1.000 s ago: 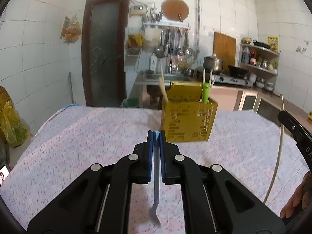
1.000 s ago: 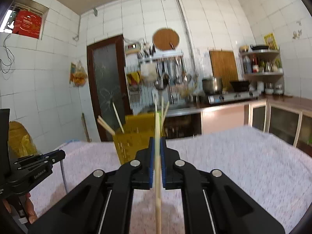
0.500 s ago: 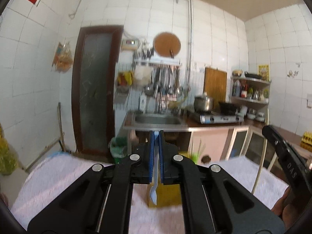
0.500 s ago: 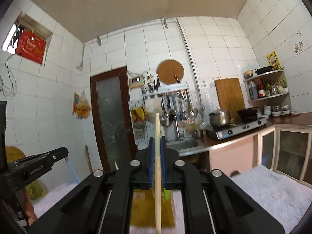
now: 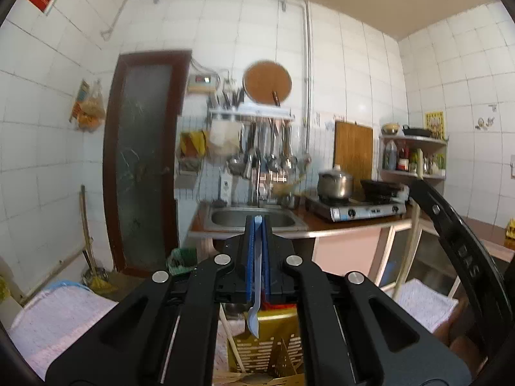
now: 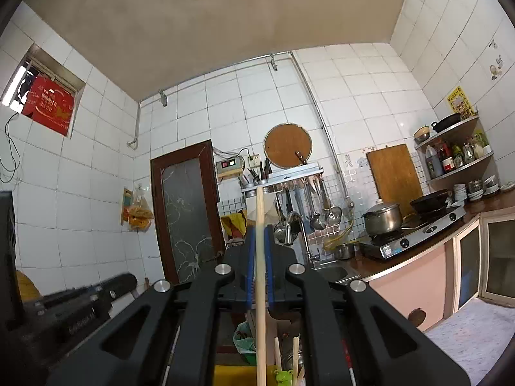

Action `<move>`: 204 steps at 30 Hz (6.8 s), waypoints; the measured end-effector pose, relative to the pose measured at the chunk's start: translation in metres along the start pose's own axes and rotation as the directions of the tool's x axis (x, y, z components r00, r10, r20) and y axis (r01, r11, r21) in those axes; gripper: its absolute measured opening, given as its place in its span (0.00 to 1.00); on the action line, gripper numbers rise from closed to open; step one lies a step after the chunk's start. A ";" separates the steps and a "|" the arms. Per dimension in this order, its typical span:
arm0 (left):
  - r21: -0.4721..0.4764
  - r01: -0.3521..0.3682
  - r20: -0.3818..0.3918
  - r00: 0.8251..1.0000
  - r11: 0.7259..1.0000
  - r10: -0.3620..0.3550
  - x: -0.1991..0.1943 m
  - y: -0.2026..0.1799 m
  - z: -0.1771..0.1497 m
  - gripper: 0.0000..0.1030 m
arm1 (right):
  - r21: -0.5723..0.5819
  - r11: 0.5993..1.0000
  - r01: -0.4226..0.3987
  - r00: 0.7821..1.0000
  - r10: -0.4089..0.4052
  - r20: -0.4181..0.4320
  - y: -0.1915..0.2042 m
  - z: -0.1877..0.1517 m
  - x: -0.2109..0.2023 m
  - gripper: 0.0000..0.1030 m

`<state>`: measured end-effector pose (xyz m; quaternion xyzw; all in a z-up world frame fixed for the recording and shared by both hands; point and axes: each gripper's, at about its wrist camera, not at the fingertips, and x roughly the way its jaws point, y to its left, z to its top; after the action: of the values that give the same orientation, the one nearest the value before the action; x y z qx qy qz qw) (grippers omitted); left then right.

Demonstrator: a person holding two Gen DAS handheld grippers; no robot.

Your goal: Organize utensils

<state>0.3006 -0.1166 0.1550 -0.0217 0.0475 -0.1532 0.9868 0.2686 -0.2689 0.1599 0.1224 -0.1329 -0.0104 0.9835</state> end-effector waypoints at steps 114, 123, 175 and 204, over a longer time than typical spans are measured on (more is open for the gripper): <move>0.016 -0.223 -0.128 0.966 0.975 0.224 -0.278 0.062 -0.182 0.95 | -0.241 0.963 0.118 0.899 -0.207 -0.386 0.041 -0.088 -0.301 0.96; 0.017 -0.224 -0.127 0.966 0.974 0.224 -0.278 0.062 -0.182 0.95 | -0.241 0.963 0.118 0.899 -0.207 -0.386 0.041 -0.088 -0.301 0.96; 0.016 -0.226 -0.118 0.967 0.974 0.226 -0.279 0.061 -0.181 0.95 | -0.241 0.963 0.120 0.901 -0.208 -0.381 0.037 -0.084 -0.303 0.96; 0.016 -0.227 -0.114 0.967 0.974 0.227 -0.279 0.060 -0.181 0.95 | -0.242 0.962 0.124 0.902 -0.211 -0.378 0.036 -0.083 -0.304 0.96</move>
<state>0.0357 0.0207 -0.0046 -0.0060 0.1061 -0.0402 0.9935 -0.0035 -0.1982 0.0118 0.0276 0.0839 -0.0840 0.9925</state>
